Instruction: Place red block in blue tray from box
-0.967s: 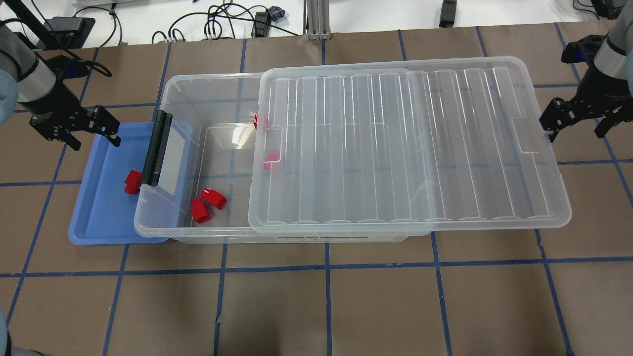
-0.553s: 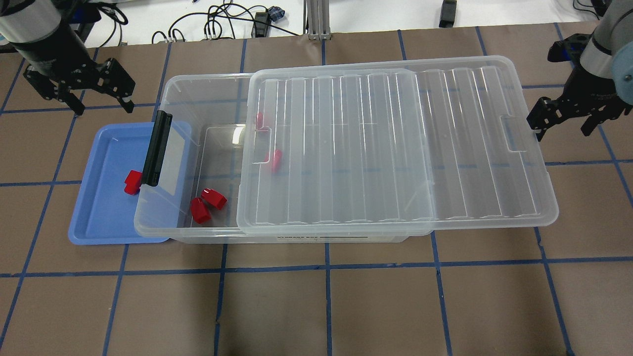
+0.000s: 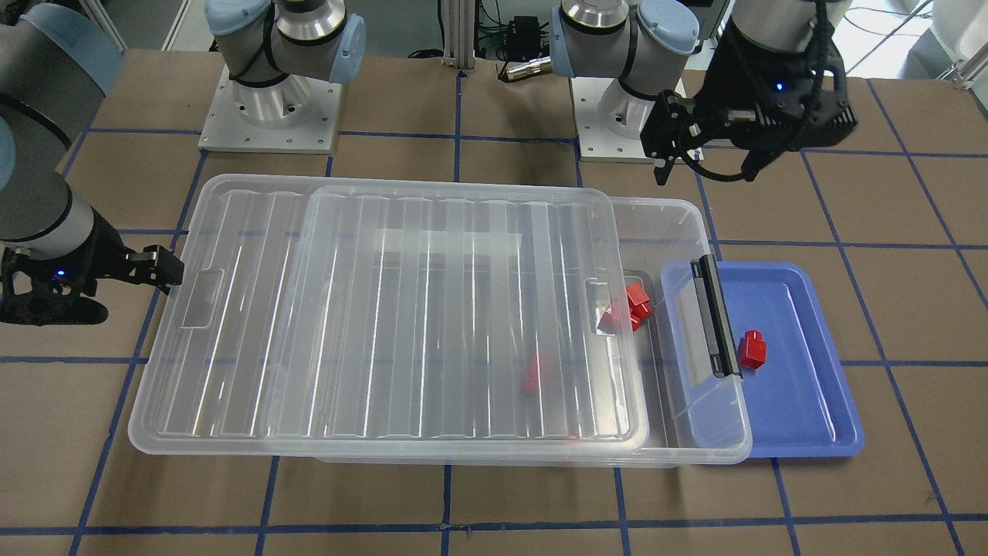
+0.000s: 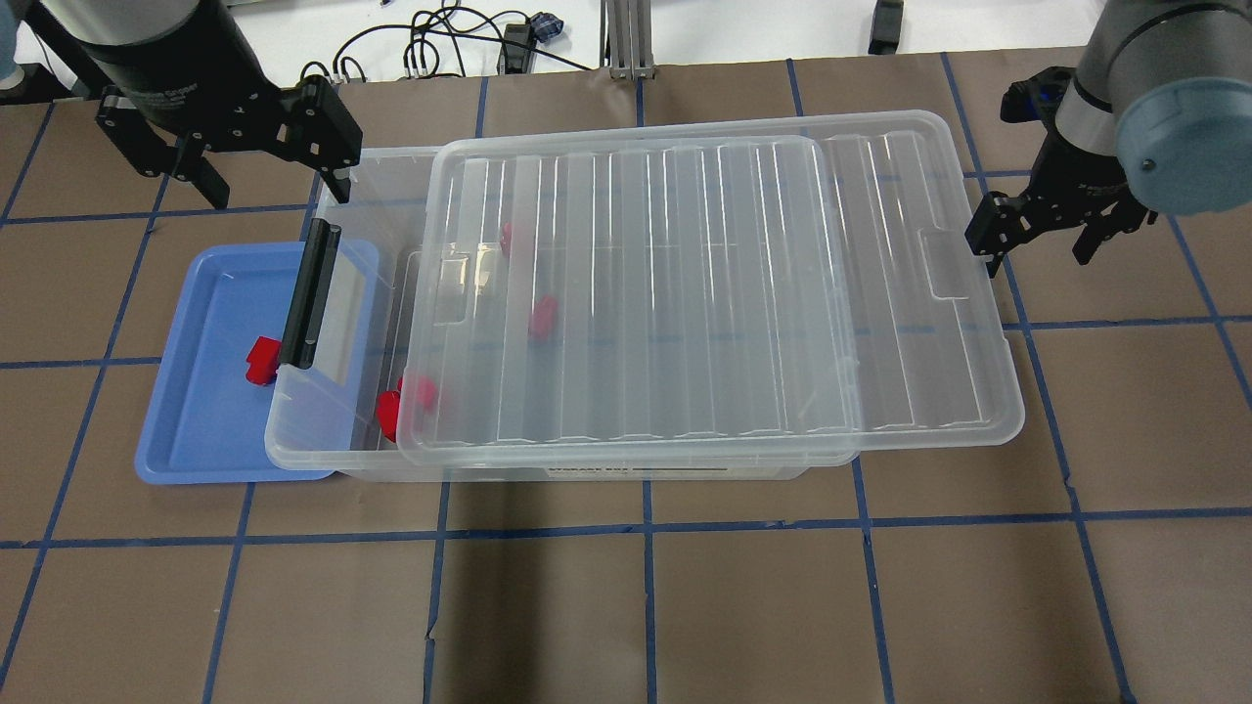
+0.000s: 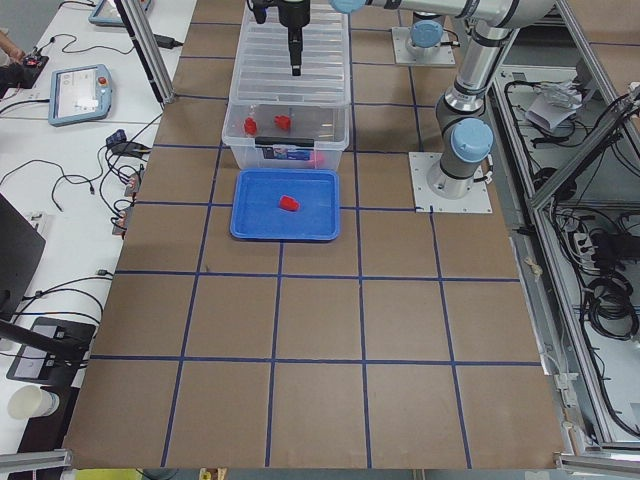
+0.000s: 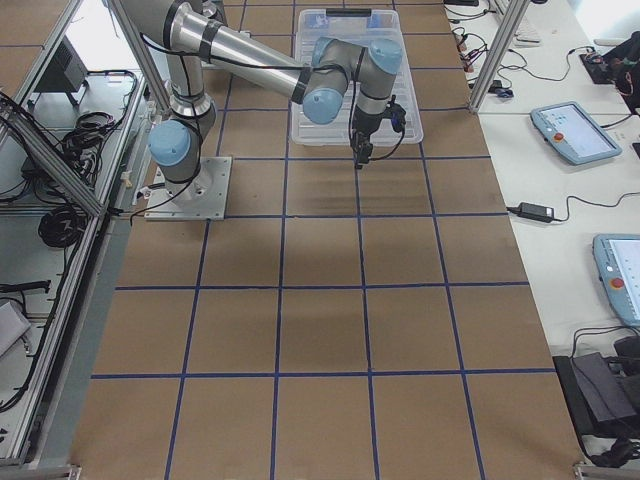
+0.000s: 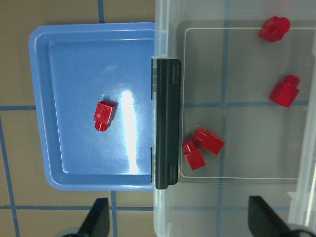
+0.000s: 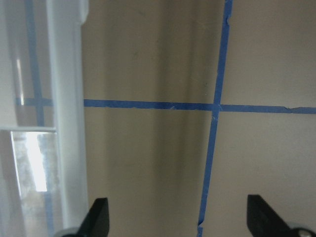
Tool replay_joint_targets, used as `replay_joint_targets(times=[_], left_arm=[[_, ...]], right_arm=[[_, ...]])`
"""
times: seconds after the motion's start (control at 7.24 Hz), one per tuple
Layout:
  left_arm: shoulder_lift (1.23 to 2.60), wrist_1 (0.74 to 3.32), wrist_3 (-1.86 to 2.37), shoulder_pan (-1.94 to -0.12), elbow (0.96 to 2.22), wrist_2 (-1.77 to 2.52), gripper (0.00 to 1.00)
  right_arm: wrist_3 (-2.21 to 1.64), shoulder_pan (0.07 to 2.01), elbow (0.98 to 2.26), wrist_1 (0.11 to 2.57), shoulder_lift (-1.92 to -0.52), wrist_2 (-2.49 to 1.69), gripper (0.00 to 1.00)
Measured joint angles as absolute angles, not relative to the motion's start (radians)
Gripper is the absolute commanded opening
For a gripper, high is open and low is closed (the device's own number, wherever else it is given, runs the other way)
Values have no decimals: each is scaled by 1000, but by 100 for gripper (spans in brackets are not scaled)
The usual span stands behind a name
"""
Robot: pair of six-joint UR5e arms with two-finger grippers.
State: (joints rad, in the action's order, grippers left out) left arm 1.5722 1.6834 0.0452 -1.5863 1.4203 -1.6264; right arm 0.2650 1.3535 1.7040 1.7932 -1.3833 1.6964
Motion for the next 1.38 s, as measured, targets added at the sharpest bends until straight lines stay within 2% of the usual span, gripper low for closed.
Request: replay_joint_targets(times=[0.55, 0.97, 1.38], left_arm=[[1555, 1618, 30, -1599, 1438, -1618, 100], [1560, 1506, -17, -1569, 1511, -1614, 100], [1582, 1486, -35, -1544, 1523, -1611, 100]], right_arm=[[191, 1457, 1704, 1814, -1381, 1689, 100], [184, 1493, 1704, 1821, -1381, 1673, 100], [186, 1501, 1694, 1823, -1382, 1654, 100]])
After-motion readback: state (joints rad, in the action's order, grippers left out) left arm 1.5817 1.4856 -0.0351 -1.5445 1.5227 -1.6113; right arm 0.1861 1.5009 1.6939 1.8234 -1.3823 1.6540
